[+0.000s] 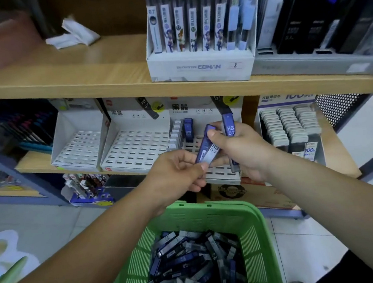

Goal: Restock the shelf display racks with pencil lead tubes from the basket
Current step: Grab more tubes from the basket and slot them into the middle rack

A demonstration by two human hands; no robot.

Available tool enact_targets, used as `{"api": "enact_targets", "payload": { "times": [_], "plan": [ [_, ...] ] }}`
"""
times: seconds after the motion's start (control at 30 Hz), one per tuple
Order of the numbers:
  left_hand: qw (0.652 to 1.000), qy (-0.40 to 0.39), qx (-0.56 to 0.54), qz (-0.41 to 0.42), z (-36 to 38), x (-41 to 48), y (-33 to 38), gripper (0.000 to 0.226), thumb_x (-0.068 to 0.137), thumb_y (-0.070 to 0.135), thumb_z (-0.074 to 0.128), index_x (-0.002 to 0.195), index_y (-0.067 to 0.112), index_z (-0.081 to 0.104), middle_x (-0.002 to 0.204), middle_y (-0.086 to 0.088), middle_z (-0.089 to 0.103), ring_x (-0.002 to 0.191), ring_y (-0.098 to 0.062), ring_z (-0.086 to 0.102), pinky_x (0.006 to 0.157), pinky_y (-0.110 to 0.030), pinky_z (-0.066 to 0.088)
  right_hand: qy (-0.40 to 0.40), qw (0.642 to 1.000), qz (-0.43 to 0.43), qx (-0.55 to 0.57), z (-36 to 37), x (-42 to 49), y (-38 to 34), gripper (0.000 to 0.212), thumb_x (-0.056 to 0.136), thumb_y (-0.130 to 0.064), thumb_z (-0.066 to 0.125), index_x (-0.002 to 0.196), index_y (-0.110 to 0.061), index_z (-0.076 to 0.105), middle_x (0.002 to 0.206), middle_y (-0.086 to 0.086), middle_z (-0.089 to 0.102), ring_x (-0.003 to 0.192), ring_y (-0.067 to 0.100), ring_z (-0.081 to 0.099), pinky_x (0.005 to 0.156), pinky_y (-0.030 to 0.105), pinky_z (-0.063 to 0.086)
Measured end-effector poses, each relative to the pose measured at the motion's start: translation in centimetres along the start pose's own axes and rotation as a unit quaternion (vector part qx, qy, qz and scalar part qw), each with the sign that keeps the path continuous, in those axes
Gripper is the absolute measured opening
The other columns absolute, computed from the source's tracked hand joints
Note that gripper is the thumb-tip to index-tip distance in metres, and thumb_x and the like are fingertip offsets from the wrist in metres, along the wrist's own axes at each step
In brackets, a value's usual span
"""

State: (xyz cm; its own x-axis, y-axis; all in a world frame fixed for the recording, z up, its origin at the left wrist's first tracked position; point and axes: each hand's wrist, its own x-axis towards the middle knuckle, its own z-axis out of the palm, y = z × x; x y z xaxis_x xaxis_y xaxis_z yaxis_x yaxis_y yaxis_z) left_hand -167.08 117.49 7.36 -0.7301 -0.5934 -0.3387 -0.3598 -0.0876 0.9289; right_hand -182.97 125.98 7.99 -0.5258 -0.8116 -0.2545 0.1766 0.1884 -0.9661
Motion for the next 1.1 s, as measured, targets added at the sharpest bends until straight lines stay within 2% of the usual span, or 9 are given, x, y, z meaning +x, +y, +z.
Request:
{"api": "enact_targets", "payload": {
  "times": [0.13, 0.3, 0.4, 0.5, 0.63, 0.77, 0.87, 0.97, 1.1],
  "plan": [
    [1.000, 0.010, -0.026, -0.003, -0.3, 0.6, -0.2, 0.016, 0.094, 0.010, 0.075, 0.106, 0.002, 0.068, 0.087, -0.015, 0.076, 0.076, -0.023, 0.075, 0.072, -0.034, 0.064, -0.019, 0.999, 0.033, -0.006, -0.3, 0.3, 0.0, 0.022, 0.104, -0.021, 0.060, 0.115, -0.003, 0.067, 0.099, 0.021, 0.077, 0.082, 0.032, 0.075, 0.066, 0.035, 0.064],
    [1.000, -0.013, 0.023, 0.010, -0.6, 1.1, -0.3, 0.010, 0.103, 0.013, 0.063, 0.108, 0.014, 0.071, 0.096, -0.008, 0.078, 0.075, -0.013, 0.068, 0.074, -0.027, 0.059, 0.011, 0.999, 0.029, -0.026, -0.3, 0.7, 0.0, 0.017, 0.102, -0.025, 0.064, 0.105, -0.010, 0.069, 0.088, 0.007, 0.079, 0.070, 0.014, 0.071, 0.052, 0.029, 0.051],
    [0.998, -0.019, 0.057, 0.012, -1.2, 1.2, -0.3, 0.016, 0.104, 0.013, 0.060, 0.111, 0.019, 0.072, 0.097, -0.008, 0.079, 0.076, -0.010, 0.066, 0.069, -0.024, 0.055, 0.035, 0.998, 0.053, -0.028, -0.4, 0.9, -0.5, 0.019, 0.100, -0.035, 0.067, 0.098, -0.016, 0.070, 0.075, 0.003, 0.072, 0.049, 0.013, 0.053, 0.048, 0.027, 0.034],
    [0.998, -0.010, 0.068, 0.009, -1.9, 1.2, -0.4, 0.018, 0.105, 0.013, 0.057, 0.111, 0.022, 0.072, 0.096, -0.006, 0.078, 0.075, -0.009, 0.064, 0.067, -0.024, 0.053, 0.041, 0.996, 0.070, -0.027, -0.4, 1.3, -0.7, 0.026, 0.099, -0.040, 0.067, 0.099, -0.014, 0.072, 0.066, 0.006, 0.057, 0.043, 0.014, 0.038, 0.042, 0.021, 0.025],
    [0.993, 0.013, -0.106, -0.041, -3.0, 1.5, -0.5, 0.024, 0.108, 0.010, 0.047, 0.110, 0.010, 0.071, 0.081, -0.009, 0.065, 0.061, -0.013, 0.051, 0.058, -0.028, 0.046, 0.019, 0.998, 0.060, 0.021, 0.2, 2.1, -0.2, 0.018, 0.099, -0.036, 0.068, 0.105, -0.019, 0.073, 0.096, 0.032, 0.068, 0.057, 0.022, 0.041, 0.048, 0.028, 0.024],
    [0.980, -0.013, -0.187, -0.069, -4.2, 1.2, -0.7, 0.032, 0.108, 0.011, 0.042, 0.126, -0.001, 0.065, 0.075, -0.006, 0.056, 0.059, -0.013, 0.044, 0.054, -0.026, 0.043, -0.029, 0.998, 0.023, 0.044, 0.2, 2.5, 0.1, 0.020, 0.100, -0.017, 0.067, 0.119, -0.021, 0.072, 0.095, 0.020, 0.065, 0.058, 0.021, 0.045, 0.044, 0.026, 0.026],
    [0.984, -0.002, -0.169, -0.054, -4.4, 0.4, -0.9, 0.026, 0.109, 0.013, 0.043, 0.118, 0.001, 0.065, 0.073, -0.006, 0.056, 0.058, -0.014, 0.043, 0.053, -0.028, 0.044, -0.032, 0.999, 0.006, 0.024, 0.5, 2.4, 0.1, 0.015, 0.096, -0.020, 0.072, 0.111, -0.017, 0.073, 0.086, 0.017, 0.065, 0.054, 0.020, 0.046, 0.044, 0.025, 0.027],
    [0.995, 0.054, -0.085, -0.018, -5.1, -0.1, -1.2, 0.018, 0.109, 0.018, 0.048, 0.100, 0.010, 0.061, 0.071, -0.006, 0.059, 0.057, -0.015, 0.047, 0.055, -0.032, 0.047, 0.020, 0.999, 0.024, -0.006, 0.7, 2.4, 0.1, 0.014, 0.093, -0.032, 0.076, 0.097, -0.020, 0.071, 0.062, 0.012, 0.060, 0.043, 0.018, 0.037, 0.047, 0.023, 0.023],
    [0.996, 0.075, -0.037, -0.003, -5.7, -0.4, -1.4, 0.017, 0.108, 0.021, 0.053, 0.102, 0.007, 0.059, 0.074, -0.008, 0.070, 0.057, -0.015, 0.056, 0.055, -0.030, 0.054, 0.138, 0.989, -0.025, -0.043, 0.6, 3.2, 0.3, 0.019, 0.094, -0.024, 0.075, 0.103, -0.008, 0.069, 0.059, 0.006, 0.058, 0.036, 0.013, 0.043, 0.037, 0.018, 0.029]
  ]
}}
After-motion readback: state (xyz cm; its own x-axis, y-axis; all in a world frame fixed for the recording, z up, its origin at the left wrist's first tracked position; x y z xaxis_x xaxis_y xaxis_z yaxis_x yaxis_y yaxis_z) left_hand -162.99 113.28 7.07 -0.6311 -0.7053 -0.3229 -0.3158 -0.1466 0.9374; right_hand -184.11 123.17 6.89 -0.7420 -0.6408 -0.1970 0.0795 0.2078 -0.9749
